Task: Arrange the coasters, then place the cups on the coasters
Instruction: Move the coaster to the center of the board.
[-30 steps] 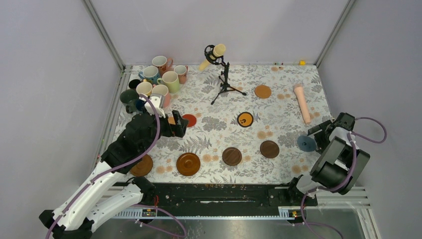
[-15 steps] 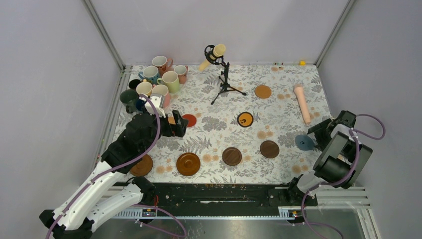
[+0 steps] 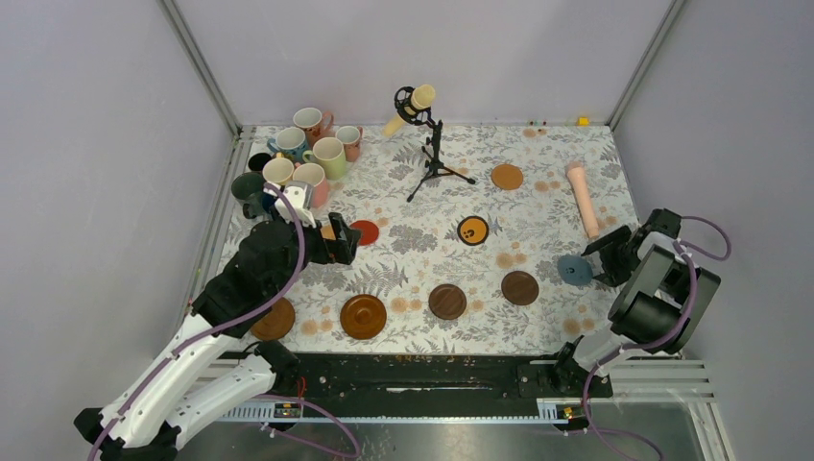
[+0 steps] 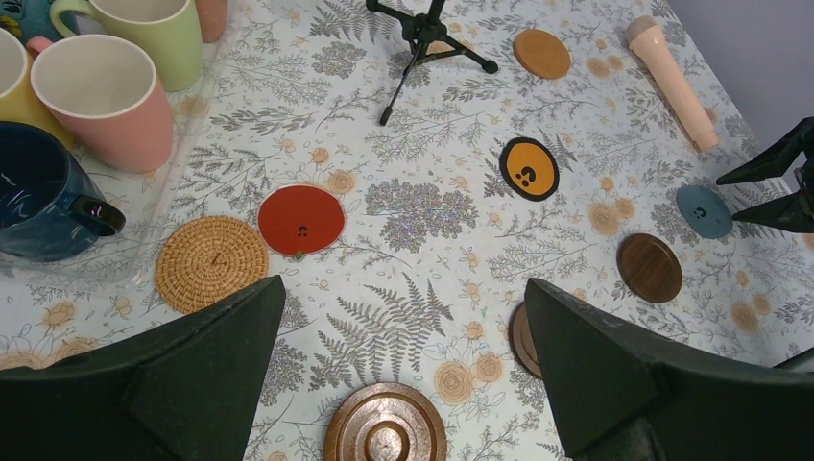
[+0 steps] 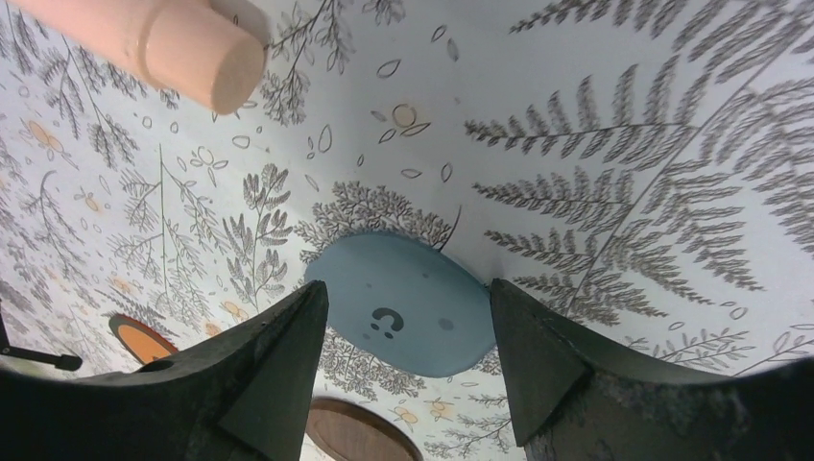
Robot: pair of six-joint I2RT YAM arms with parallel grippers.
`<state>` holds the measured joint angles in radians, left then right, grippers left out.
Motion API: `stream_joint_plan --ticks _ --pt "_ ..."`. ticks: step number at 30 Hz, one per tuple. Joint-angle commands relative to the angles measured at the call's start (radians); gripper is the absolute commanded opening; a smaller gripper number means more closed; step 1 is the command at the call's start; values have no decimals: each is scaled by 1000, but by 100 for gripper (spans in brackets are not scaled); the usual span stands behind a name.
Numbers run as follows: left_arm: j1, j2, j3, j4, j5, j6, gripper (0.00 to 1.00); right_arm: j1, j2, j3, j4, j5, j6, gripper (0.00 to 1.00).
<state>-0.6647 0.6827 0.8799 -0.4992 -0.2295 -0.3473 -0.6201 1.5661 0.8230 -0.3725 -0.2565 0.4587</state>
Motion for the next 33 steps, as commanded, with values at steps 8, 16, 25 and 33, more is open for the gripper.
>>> stream_joint_plan --ticks 8,16,25,33 --pt "-1 -17 7 48 -22 11 99 148 76 119 -151 36 8 70" --pt "0 -17 7 50 -18 11 99 254 89 128 -146 46 83 70" --pt "-1 -35 1 54 -27 11 99 418 188 245 -219 140 104 67" --pt "-1 -37 1 52 -37 14 99 458 166 266 -207 99 128 62"
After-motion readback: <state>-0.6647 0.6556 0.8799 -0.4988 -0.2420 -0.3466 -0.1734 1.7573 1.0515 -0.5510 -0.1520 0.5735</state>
